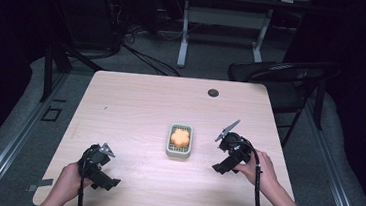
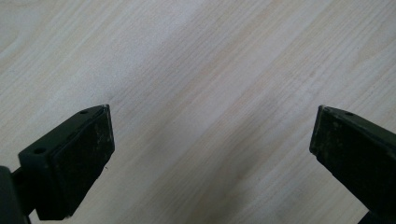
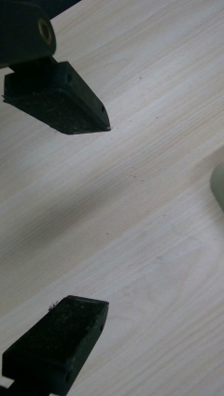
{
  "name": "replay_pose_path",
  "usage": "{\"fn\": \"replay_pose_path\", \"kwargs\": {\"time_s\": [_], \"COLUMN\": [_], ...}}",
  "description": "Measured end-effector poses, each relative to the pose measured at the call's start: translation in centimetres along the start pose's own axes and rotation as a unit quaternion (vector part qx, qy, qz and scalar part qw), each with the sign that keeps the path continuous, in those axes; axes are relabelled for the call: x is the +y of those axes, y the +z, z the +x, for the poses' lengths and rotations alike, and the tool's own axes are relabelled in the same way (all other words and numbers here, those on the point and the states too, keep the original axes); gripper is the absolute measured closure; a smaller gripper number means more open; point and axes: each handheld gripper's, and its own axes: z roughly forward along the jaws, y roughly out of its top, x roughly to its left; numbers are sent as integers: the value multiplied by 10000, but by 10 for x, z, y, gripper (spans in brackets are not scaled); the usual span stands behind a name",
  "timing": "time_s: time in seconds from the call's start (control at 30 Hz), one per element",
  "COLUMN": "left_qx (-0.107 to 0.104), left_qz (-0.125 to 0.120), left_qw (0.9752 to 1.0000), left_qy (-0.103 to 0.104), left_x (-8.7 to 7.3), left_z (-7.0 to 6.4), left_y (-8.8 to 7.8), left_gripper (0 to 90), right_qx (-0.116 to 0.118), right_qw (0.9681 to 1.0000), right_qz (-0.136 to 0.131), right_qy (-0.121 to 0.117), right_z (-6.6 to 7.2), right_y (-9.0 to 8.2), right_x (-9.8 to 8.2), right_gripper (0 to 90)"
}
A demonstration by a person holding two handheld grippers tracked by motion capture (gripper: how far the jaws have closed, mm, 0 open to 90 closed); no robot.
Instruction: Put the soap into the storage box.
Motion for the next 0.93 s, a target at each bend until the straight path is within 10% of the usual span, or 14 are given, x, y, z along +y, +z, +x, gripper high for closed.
{"fn": "replay_pose_path", "kwargs": {"time_s": [0.57,0.93], "left_qx": [-11,-46], "left_qz": [-32,-41], "left_qw": [10000,10000], "left_qy": [-68,-24], "left_x": [0,1], "left_z": [0,0], "left_y": [0,0], "left_gripper": [1,1], "right_qx": [-131,-589], "right_qw": [9973,9938], "right_qz": [683,930], "right_qy": [246,-142], "right_z": [4,8], "right_y": [25,26], "right_x": [-70,-71], "right_gripper": [126,131]}}
